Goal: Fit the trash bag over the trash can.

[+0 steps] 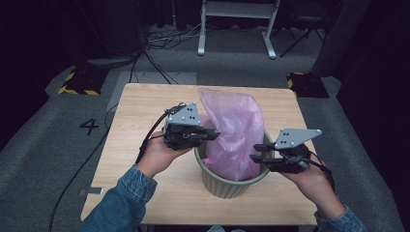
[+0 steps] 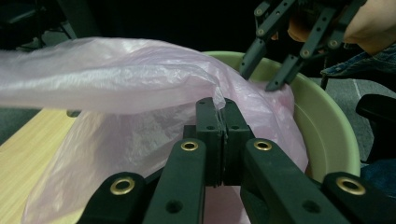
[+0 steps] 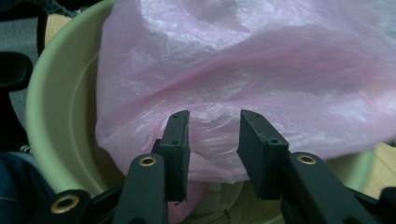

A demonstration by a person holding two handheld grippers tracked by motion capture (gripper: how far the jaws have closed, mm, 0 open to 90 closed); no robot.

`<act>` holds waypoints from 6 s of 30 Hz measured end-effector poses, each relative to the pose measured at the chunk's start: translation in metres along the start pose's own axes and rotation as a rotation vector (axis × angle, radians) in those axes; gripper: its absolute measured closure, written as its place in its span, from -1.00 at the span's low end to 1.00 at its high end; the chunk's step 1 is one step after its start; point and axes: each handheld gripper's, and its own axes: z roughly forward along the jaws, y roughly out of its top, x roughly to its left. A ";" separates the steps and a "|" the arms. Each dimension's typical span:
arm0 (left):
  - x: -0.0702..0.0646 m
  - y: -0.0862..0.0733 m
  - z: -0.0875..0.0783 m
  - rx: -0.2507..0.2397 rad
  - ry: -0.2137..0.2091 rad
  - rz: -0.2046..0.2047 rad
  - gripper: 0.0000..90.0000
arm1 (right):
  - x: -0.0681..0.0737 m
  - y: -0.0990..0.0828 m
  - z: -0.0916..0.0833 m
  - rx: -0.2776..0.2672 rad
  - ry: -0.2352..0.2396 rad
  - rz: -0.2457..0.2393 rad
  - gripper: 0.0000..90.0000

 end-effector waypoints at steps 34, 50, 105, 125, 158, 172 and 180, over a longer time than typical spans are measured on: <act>0.017 -0.039 0.013 0.070 -0.026 -0.079 0.98 | -0.103 0.017 0.030 -0.099 -0.034 0.390 0.37; 0.013 -0.040 0.011 0.074 -0.022 -0.078 0.98 | -0.092 0.019 0.018 -0.141 -0.075 0.326 0.15; -0.010 -0.013 0.022 0.082 -0.114 -0.016 0.17 | 0.020 0.017 0.018 -0.176 0.083 -0.071 0.96; -0.021 -0.028 0.019 0.082 -0.080 0.051 1.00 | 0.009 0.011 -0.018 -0.253 0.006 -0.020 0.65; -0.040 0.010 -0.016 -0.014 0.078 -0.040 -0.02 | 0.000 0.026 0.007 -0.201 -0.018 -0.044 0.57; -0.042 0.020 0.040 0.131 0.005 -0.038 0.55 | 0.004 0.031 0.004 -0.243 0.008 -0.033 0.57; -0.040 -0.004 0.035 0.110 0.043 -0.008 0.98 | -0.001 0.024 -0.007 -0.263 0.003 -0.016 0.52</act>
